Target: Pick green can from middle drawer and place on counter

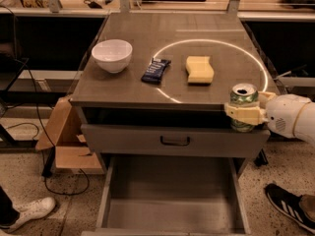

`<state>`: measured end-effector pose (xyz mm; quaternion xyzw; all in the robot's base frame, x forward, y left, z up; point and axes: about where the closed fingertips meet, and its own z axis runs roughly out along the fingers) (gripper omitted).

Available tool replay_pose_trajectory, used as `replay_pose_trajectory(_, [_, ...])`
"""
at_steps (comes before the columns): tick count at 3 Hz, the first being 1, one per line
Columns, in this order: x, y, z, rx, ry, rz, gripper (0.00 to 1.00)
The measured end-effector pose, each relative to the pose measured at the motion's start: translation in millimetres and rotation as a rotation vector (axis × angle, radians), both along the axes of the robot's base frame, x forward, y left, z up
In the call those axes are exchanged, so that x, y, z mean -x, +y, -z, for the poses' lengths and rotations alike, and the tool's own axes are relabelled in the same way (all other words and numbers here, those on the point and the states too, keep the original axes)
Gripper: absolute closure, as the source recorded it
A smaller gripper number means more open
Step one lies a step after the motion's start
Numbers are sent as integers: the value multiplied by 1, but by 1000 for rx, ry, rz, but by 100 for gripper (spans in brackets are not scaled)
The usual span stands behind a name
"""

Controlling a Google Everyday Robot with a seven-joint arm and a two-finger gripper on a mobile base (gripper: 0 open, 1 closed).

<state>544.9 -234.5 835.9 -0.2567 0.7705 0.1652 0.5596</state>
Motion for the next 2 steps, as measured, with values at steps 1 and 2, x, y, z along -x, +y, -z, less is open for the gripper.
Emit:
replay_pose_trajectory(1, [2, -23, -7, -9, 15, 18, 100])
replay_pose_trajectory(2, [25, -70, -30, -27, 22, 83, 100])
